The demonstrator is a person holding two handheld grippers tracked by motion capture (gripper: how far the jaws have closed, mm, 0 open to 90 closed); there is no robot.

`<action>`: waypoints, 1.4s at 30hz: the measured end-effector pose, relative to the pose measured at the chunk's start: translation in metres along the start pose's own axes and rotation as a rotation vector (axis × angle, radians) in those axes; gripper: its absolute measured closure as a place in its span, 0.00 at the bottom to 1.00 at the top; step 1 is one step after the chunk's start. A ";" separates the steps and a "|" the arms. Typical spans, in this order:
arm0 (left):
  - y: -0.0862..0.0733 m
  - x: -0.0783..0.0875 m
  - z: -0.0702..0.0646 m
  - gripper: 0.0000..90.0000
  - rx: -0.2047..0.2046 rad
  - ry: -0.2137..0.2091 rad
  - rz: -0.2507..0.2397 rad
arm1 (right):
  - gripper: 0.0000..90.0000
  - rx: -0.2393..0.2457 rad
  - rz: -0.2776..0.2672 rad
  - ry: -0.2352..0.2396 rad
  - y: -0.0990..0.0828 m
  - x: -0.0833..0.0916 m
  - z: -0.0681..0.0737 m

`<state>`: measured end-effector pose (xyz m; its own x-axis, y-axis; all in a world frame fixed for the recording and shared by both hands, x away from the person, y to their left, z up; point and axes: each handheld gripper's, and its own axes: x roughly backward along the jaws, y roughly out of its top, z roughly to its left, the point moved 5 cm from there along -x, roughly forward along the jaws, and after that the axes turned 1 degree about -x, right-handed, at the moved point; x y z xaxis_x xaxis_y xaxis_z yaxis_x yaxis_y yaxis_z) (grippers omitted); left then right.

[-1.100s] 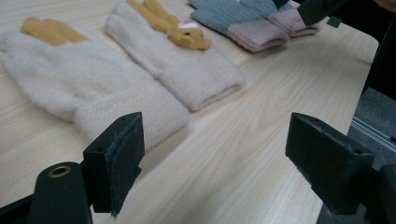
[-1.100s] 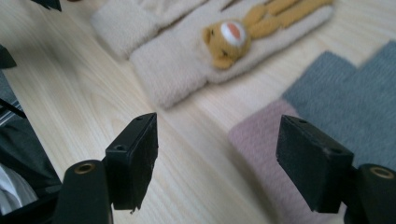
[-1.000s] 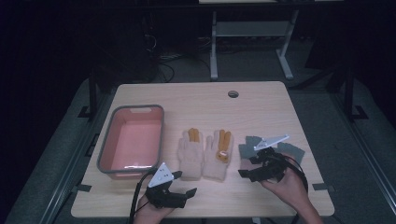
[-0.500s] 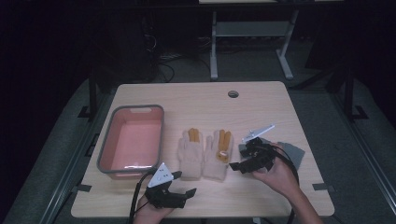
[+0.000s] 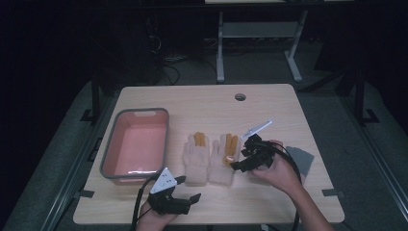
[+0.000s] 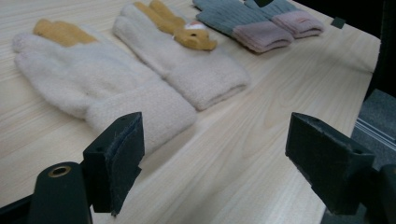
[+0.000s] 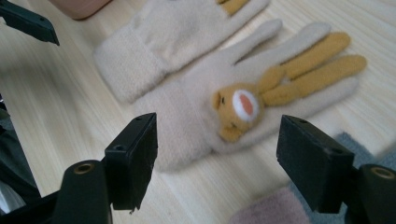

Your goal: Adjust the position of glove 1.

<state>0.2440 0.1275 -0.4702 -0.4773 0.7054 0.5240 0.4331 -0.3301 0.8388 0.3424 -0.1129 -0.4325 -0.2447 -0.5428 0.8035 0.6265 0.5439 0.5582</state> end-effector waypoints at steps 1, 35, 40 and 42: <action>0.000 -0.001 0.000 0.22 0.005 0.001 -0.002 | 0.32 0.000 -0.001 0.003 0.001 0.000 0.000; -0.002 0.001 0.004 0.21 0.005 0.013 -0.003 | 0.57 0.037 0.179 -0.114 0.022 -0.066 -0.009; -0.001 0.002 0.005 0.21 0.008 0.013 -0.006 | 0.61 0.029 0.190 -0.120 0.019 -0.071 -0.011; -0.001 0.003 0.006 0.21 0.007 0.017 -0.007 | 0.62 0.031 0.192 -0.124 0.019 -0.072 -0.011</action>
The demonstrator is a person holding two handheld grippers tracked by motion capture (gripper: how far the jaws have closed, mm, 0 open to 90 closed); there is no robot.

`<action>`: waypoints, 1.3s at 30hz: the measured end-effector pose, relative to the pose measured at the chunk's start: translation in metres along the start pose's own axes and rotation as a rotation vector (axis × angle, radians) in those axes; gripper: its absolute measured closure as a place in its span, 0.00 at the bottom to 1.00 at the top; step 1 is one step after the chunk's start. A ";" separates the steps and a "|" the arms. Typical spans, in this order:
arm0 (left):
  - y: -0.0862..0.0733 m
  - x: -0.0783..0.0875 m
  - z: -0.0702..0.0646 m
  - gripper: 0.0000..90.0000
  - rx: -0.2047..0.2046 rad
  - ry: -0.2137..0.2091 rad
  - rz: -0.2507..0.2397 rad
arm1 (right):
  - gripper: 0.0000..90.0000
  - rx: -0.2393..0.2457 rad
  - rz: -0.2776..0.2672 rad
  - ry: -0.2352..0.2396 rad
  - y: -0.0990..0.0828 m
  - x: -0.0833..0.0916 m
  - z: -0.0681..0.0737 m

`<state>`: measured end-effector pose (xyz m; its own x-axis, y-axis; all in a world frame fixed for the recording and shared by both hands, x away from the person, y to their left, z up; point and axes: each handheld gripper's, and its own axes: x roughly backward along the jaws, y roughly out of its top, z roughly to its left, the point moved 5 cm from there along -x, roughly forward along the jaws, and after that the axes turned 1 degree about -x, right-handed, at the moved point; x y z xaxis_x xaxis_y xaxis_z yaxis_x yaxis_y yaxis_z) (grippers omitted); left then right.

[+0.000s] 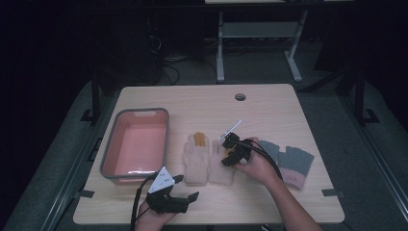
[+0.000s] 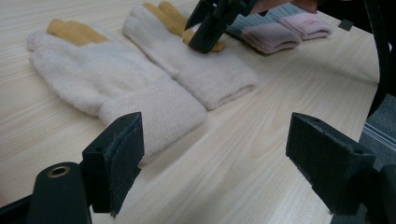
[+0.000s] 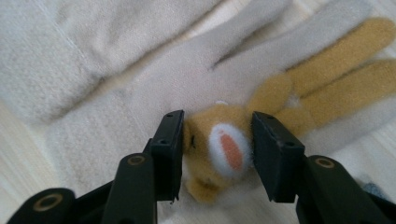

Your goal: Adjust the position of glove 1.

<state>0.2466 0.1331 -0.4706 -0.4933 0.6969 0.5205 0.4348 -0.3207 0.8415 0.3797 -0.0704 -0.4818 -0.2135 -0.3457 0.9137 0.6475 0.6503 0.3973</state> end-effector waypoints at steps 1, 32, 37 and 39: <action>0.000 0.000 0.000 0.21 0.001 0.000 0.000 | 0.62 0.000 0.001 -0.004 0.000 0.000 0.000; 0.000 0.003 0.001 0.21 0.011 0.002 -0.008 | 0.74 0.031 -0.024 -0.010 0.006 0.033 0.006; 0.000 0.004 0.001 0.21 0.016 0.002 -0.011 | 0.74 0.045 -0.042 0.000 0.012 0.044 0.009; 0.000 0.004 0.001 0.21 0.015 0.001 -0.016 | 0.74 0.058 -0.054 -0.001 0.016 0.048 0.012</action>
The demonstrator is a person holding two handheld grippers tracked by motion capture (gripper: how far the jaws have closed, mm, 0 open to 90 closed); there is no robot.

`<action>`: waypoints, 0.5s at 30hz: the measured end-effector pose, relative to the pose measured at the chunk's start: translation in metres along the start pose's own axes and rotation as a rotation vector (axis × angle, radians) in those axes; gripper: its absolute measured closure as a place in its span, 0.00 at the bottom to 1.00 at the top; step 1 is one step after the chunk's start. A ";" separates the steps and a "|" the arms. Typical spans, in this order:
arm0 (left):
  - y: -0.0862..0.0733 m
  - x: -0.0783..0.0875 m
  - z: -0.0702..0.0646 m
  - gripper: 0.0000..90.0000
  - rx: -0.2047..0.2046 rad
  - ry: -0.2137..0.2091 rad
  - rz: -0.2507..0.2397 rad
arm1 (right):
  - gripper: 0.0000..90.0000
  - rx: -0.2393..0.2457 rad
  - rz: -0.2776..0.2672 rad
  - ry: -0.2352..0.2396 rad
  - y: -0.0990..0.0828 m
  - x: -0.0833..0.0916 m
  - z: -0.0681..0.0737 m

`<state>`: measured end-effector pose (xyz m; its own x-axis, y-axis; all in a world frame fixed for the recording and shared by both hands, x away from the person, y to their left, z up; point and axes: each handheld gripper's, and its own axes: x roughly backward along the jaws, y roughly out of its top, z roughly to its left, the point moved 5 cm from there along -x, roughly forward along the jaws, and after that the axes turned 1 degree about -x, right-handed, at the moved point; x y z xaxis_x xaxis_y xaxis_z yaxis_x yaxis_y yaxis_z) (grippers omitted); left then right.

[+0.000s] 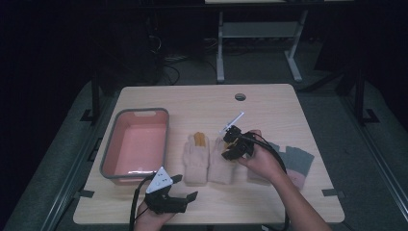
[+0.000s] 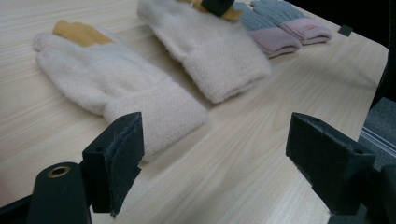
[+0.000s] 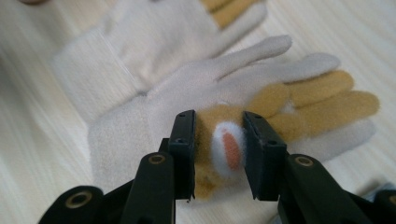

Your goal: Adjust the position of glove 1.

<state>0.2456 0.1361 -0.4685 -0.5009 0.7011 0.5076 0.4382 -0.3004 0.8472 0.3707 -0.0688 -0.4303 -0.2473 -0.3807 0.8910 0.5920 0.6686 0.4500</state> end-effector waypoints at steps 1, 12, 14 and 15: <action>0.000 0.000 0.000 0.21 0.003 0.000 -0.002 | 0.74 0.006 -0.006 0.003 0.002 0.002 0.001; 0.000 0.002 -0.001 0.21 0.018 -0.005 0.000 | 0.74 0.106 -0.039 0.050 0.041 0.007 0.022; 0.000 0.002 -0.001 0.21 0.016 -0.002 -0.001 | 0.74 0.128 -0.035 0.063 0.048 0.002 0.026; 0.000 0.003 0.000 0.21 0.016 -0.003 0.000 | 0.74 0.146 -0.030 0.077 0.054 -0.003 0.029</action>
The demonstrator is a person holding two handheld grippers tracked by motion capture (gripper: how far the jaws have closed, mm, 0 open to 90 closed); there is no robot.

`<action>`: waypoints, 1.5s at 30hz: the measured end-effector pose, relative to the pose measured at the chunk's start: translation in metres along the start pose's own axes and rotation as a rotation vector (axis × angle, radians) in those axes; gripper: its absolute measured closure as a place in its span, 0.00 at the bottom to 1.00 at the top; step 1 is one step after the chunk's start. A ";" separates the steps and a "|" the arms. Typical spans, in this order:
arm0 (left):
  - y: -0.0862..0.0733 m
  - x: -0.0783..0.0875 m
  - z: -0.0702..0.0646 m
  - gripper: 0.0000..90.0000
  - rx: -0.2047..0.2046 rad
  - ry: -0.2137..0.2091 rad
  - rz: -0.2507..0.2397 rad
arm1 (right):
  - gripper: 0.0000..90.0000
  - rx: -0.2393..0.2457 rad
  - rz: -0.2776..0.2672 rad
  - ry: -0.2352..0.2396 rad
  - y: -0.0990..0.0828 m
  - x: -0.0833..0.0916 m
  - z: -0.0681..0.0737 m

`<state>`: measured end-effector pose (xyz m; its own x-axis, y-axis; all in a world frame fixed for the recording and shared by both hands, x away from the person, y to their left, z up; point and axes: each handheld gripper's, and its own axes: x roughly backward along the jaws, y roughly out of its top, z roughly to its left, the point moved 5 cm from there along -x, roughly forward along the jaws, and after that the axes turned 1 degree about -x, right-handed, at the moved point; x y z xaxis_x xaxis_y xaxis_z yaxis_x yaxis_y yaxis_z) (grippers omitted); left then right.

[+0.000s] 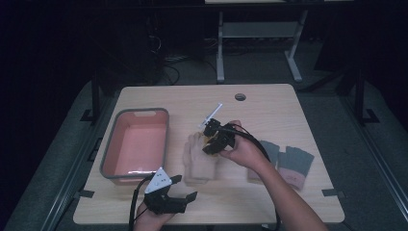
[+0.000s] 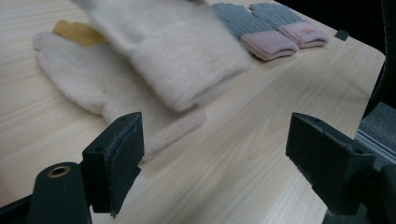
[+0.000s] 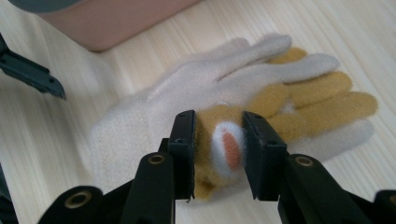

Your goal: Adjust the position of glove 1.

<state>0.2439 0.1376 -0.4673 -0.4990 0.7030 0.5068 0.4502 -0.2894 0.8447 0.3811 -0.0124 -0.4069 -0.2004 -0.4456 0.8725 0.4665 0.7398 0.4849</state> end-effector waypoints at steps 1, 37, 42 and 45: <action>0.000 0.001 0.000 0.21 0.002 0.001 -0.002 | 0.74 0.010 0.004 0.007 0.004 -0.004 0.001; 0.001 0.001 0.000 0.21 -0.001 -0.003 -0.005 | 0.50 0.060 0.068 0.025 0.031 -0.080 0.010; 0.001 0.001 0.000 0.21 -0.002 -0.004 -0.003 | 0.50 0.090 0.102 0.010 0.028 -0.088 0.011; 0.001 0.001 0.000 0.21 0.001 -0.008 -0.002 | 0.51 0.101 0.110 0.007 0.026 -0.088 0.010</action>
<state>0.2441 0.1381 -0.4666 -0.4940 0.7086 0.5038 0.4503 -0.2871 0.8454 0.4021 0.0511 -0.4700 -0.1463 -0.3620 0.9206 0.3961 0.8313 0.3899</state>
